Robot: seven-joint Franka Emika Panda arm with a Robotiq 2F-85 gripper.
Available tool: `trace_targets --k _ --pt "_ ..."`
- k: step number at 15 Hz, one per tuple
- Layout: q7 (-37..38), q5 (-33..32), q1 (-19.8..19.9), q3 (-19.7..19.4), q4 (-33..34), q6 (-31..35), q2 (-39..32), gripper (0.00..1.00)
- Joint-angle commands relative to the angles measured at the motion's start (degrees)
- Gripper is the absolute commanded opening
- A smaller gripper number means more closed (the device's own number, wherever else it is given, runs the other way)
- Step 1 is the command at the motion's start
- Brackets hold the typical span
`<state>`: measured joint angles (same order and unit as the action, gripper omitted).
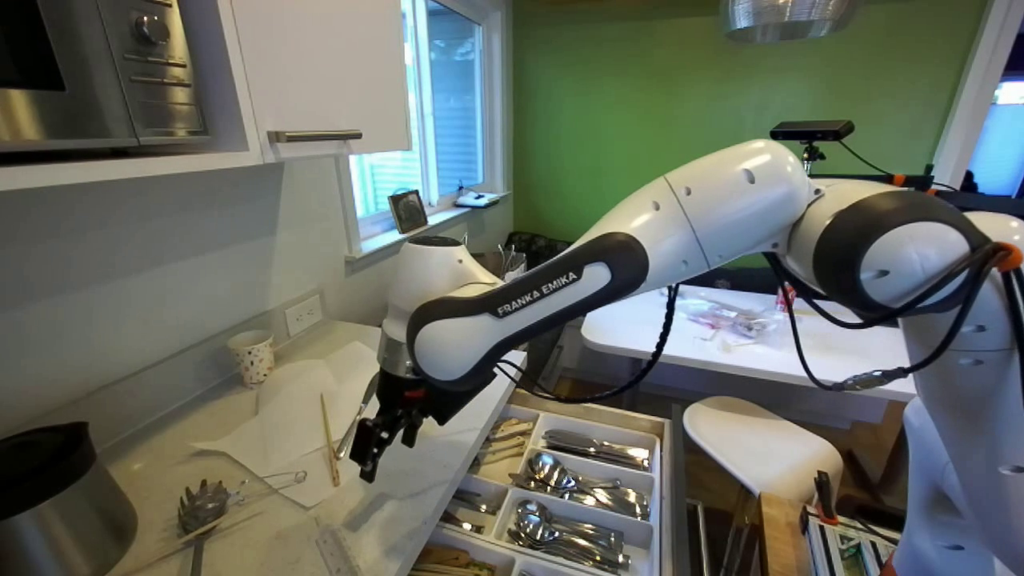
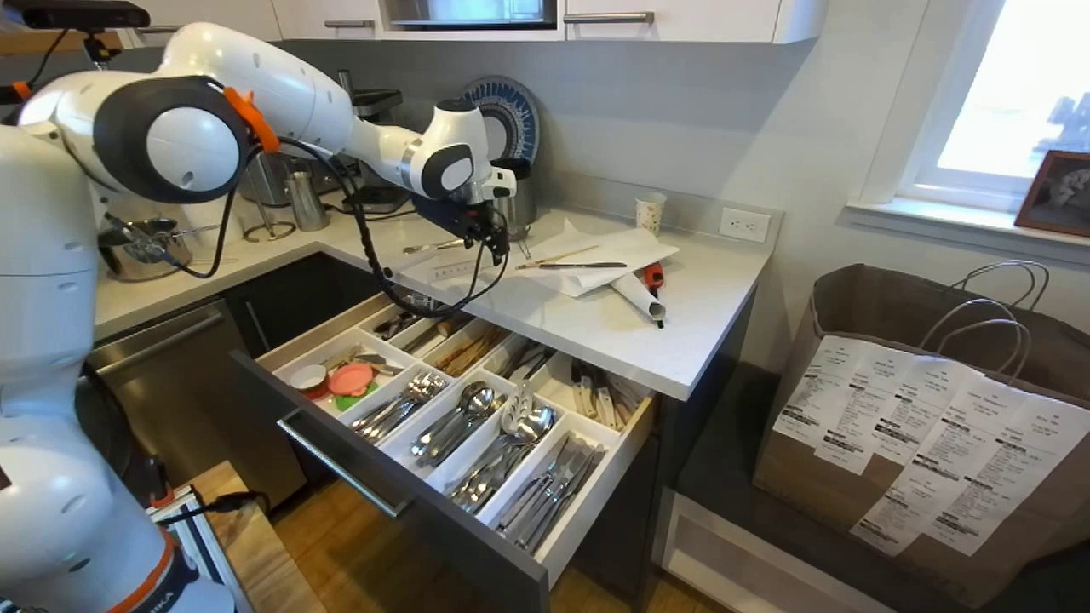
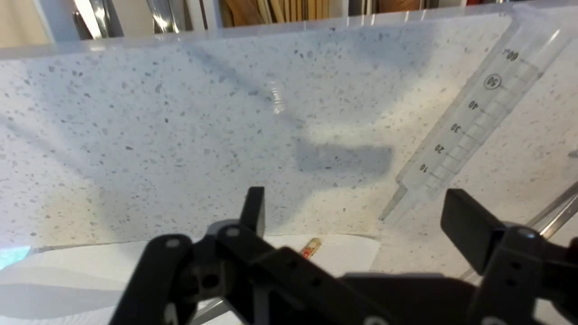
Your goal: Pick up one chopstick from the open drawer and put it on the kitchen paper on the kitchen counter
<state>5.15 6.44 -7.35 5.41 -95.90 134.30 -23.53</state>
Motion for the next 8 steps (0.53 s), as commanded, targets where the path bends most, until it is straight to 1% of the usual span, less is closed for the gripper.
trace_targets --k 1,3,4,5,8 --pt "3.54 -2.21 -1.3 -0.79 -12.14 3.58 8.91 1.0" --pt "6.0 -3.85 -1.84 -1.0 -15.94 3.28 12.16 1.0" --pt "3.05 -1.68 -0.64 0.1 -9.1 1.59 7.06 1.0" --pt "3.35 -1.8 -0.7 0.2 -10.2 1.59 8.12 1.0" --pt "3.34 -1.78 -0.65 0.21 -9.56 1.59 7.88 1.0"
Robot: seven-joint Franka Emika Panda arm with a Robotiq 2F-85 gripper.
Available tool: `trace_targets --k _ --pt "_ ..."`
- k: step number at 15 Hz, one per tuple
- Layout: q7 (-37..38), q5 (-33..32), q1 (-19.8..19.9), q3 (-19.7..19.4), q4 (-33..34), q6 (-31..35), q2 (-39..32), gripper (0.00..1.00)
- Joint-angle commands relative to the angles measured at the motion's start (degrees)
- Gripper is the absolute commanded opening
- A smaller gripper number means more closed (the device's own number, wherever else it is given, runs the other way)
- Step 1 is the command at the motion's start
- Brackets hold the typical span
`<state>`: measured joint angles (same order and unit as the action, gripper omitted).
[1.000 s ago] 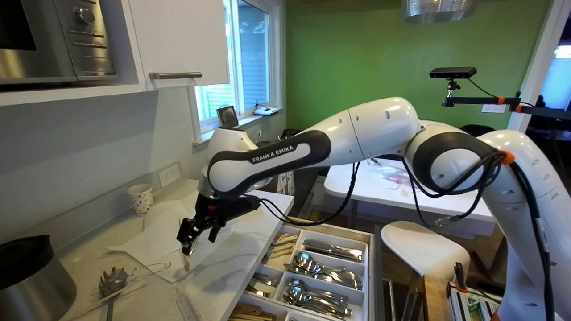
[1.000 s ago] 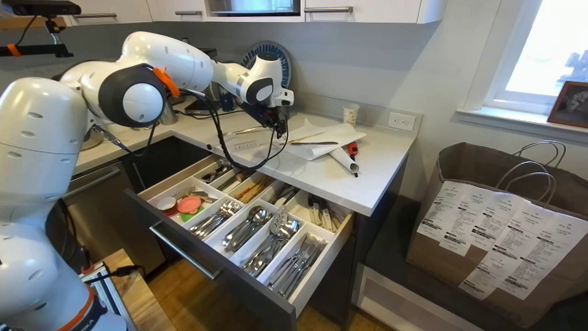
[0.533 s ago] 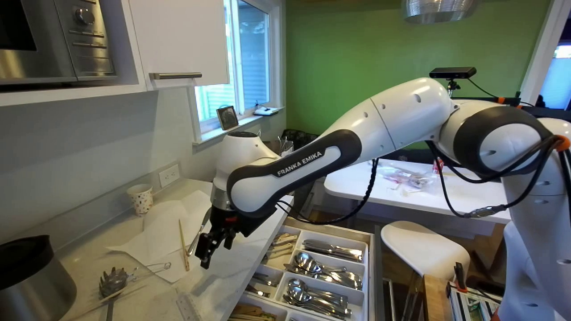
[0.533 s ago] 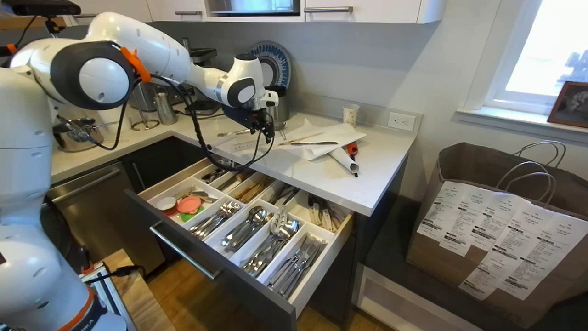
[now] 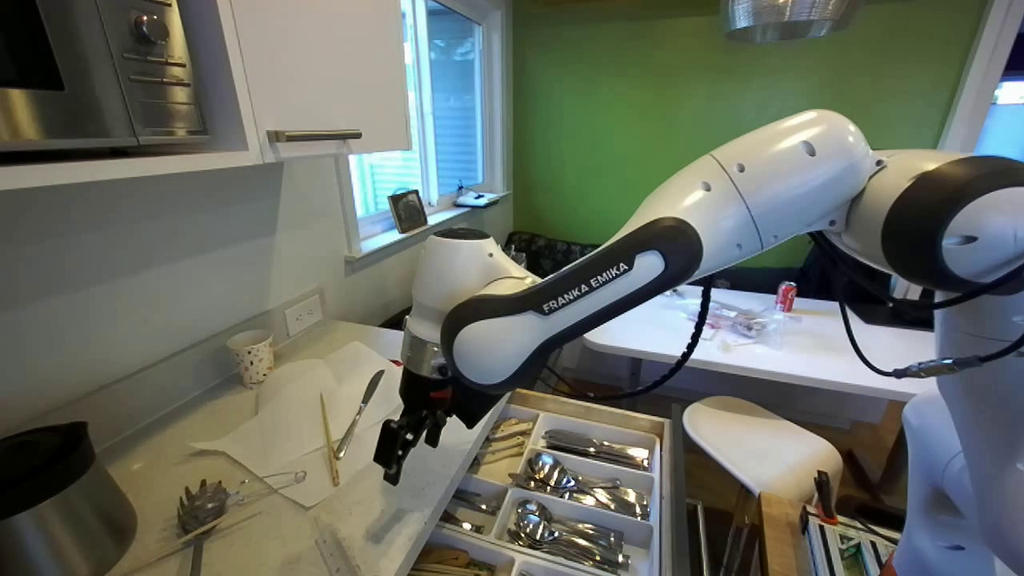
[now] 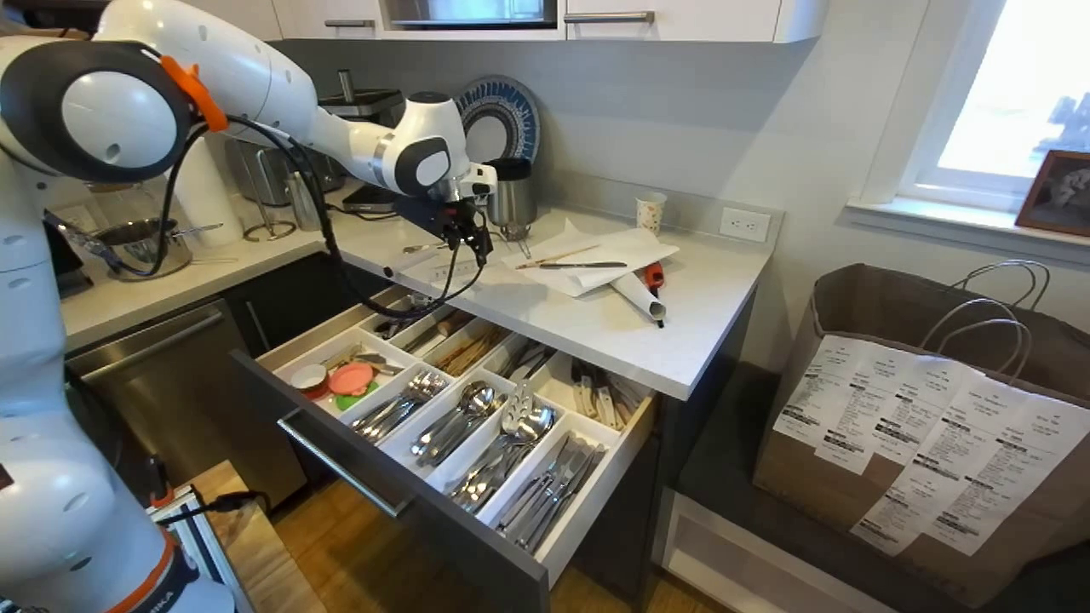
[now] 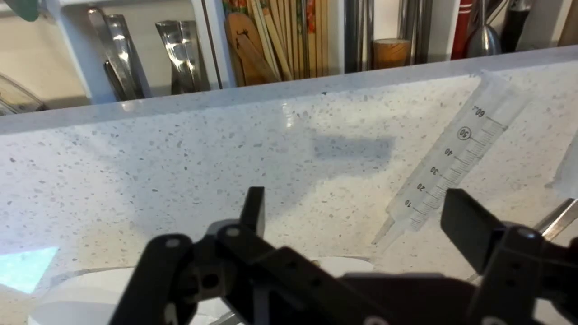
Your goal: Pick up one chopstick from the open drawer and put it on the kitchen paper on the kitchen counter
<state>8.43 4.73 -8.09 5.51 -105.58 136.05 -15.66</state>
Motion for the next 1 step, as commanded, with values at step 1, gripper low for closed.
trace_targets --k 1 --pt "0.06 -0.07 0.1 0.1 0.28 -0.17 -0.25 1.0"
